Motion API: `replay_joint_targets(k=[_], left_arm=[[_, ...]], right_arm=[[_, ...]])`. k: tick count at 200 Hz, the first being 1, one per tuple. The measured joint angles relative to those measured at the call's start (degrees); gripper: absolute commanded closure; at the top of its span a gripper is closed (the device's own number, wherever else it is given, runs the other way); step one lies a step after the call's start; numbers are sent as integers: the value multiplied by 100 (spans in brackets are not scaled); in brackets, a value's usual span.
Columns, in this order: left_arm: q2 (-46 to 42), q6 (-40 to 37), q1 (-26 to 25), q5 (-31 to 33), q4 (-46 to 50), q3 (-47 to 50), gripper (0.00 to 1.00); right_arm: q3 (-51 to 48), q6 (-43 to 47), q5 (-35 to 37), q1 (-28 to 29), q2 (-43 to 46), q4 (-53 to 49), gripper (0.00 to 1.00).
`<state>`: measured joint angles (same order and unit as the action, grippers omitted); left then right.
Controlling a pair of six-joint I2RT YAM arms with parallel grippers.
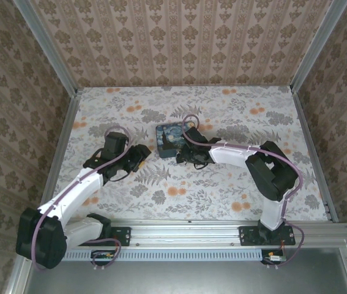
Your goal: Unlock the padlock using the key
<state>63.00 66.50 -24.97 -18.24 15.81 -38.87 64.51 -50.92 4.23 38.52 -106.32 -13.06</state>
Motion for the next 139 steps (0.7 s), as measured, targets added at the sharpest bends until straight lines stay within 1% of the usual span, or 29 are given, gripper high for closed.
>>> replay_joint_targets(k=[36, 77, 90, 113, 139], left_arm=[[0, -35, 61, -63, 0, 0, 53], [-2, -79, 96, -107, 0, 2, 54], [0, -127, 50, -103, 0, 0, 54], [74, -245, -326, -87, -2, 0, 54], [398, -334, -706, -229, -284, 20, 54]], right_arm=[[33, 17, 15, 11, -138, -107, 77], [26, 7, 22, 11, -136, -136, 92], [0, 11, 22, 11, -109, -122, 95], [-127, 46, 9, 11, 42, -92, 100], [-446, 243, -63, 2, 385, -28, 100]])
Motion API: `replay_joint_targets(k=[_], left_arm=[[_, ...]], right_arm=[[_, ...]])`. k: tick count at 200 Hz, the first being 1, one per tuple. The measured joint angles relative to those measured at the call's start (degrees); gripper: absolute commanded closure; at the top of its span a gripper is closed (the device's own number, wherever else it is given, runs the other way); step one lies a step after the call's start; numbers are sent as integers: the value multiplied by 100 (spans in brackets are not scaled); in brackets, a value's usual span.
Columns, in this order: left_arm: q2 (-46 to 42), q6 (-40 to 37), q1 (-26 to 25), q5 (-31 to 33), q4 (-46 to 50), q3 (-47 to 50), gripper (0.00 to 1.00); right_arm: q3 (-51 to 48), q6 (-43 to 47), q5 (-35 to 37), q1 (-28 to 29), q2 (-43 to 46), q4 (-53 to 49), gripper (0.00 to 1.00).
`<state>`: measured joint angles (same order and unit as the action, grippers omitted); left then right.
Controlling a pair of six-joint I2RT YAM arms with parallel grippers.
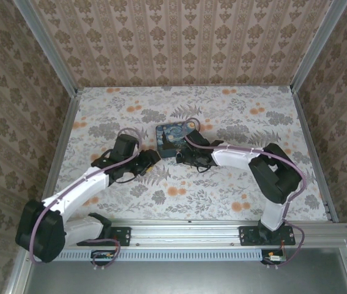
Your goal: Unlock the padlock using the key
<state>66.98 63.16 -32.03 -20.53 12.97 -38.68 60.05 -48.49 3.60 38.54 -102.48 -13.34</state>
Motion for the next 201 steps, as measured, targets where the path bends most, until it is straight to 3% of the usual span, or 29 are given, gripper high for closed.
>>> replay_joint_targets(k=[67, 118, 157, 201], left_arm=[[1405, 297, -450, -737, -1862, 46, 54], [2253, 2041, -586, -903, -3873, 249, 47], [2339, 3276, -820, -752, -4688, 271, 44], [2496, 3993, -920, -662, -5025, 271, 41]], right_arm=[[-916, 691, -1318, -505, 1379, 433, 100], [-905, 887, -2020, -566, 2100, 433, 100], [-901, 822, -2258, -566, 2116, 463, 100], [-903, 610, -2380, -564, 2122, 785, 100]])
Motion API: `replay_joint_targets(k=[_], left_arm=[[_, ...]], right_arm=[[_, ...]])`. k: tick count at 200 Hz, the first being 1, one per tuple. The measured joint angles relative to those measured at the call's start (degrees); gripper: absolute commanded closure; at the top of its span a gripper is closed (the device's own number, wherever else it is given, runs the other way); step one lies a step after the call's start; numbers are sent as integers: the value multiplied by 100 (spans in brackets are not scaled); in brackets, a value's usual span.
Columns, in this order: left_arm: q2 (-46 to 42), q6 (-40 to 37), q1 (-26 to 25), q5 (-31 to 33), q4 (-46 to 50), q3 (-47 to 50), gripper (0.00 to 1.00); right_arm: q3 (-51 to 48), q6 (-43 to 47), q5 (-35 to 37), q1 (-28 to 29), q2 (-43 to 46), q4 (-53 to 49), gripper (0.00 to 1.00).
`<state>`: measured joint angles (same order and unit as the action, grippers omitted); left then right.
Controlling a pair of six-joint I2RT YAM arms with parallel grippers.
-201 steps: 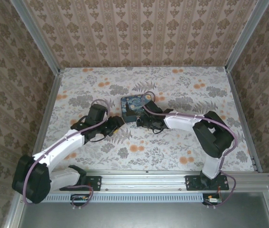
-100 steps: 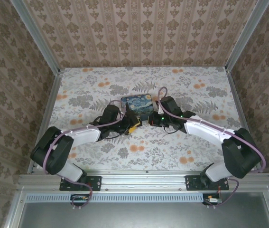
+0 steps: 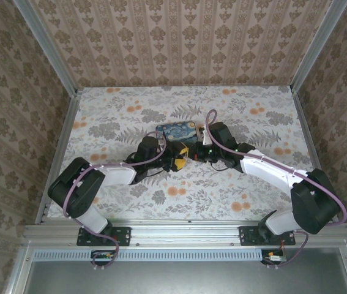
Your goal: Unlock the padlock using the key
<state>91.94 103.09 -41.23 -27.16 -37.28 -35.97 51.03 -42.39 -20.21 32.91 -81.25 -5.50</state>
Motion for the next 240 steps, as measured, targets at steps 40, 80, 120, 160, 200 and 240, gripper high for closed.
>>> replay_joint_targets(k=[40, 80, 120, 160, 200, 240], left_arm=[[37, 328, -31, 39, -201, -2, 40], [61, 553, -26, 85, -413, -2, 46], [72, 667, -26, 103, -577, 0, 54], [26, 640, 46, 144, -483, 44, 64], [-109, 584, 120, 153, -385, 114, 73], [-138, 509, 127, 164, -260, 133, 82]], right_arm=[[-44, -133, 2, 9, 221, 164, 100], [-44, -133, 7, 81, 275, 267, 100], [-52, -133, 2, 166, 275, 308, 100], [-85, -131, 4, 177, 275, 332, 100], [-122, -131, 7, 177, 278, 387, 100], [-129, -131, 9, 177, 275, 411, 100]])
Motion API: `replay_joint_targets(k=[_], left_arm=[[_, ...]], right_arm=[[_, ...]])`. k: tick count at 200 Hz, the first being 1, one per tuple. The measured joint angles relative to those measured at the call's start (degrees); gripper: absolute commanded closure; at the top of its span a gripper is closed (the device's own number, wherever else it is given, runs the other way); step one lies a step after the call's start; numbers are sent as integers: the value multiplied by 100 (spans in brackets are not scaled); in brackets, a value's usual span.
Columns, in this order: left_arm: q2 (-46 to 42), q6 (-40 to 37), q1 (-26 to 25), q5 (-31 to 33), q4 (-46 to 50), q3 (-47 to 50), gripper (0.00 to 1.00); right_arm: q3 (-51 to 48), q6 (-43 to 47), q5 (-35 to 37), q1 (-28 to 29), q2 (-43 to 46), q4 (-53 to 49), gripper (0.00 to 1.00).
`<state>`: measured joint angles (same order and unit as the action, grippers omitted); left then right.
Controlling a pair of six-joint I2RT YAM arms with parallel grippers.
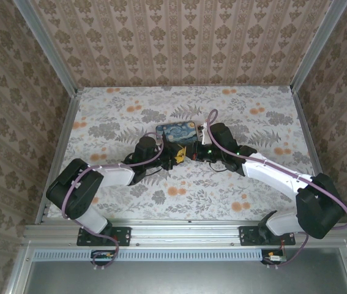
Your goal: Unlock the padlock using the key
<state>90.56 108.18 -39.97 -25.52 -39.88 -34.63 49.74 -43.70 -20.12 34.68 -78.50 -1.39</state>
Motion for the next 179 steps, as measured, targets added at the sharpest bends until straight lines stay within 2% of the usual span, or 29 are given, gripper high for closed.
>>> replay_joint_targets(k=[49, 73, 89, 103, 124, 155, 179], left_arm=[[-52, -39, 48, 4, 87, 7, 90], [-164, -166, 120, 42, 199, 2, 98], [-260, -341, 149, 63, 433, -31, 100], [-328, -614, 149, 85, 741, -116, 100], [-470, -1180, 149, 96, 1300, -323, 100], [-767, -2070, 144, 227, 2022, -601, 100], [-881, -2603, 144, 358, 2238, -704, 100]], right_arm=[[-9, 4, 13, 2, 2, -9, 100], [-50, 9, -2, 22, 2, -7, 94], [-114, 17, -9, 42, 2, -2, 89], [-155, 13, -9, 48, 2, -7, 80], [-221, -35, 11, 39, 2, 17, 72], [-365, -219, 13, 35, 35, 238, 62], [-560, -496, -13, 35, 107, 560, 56]])
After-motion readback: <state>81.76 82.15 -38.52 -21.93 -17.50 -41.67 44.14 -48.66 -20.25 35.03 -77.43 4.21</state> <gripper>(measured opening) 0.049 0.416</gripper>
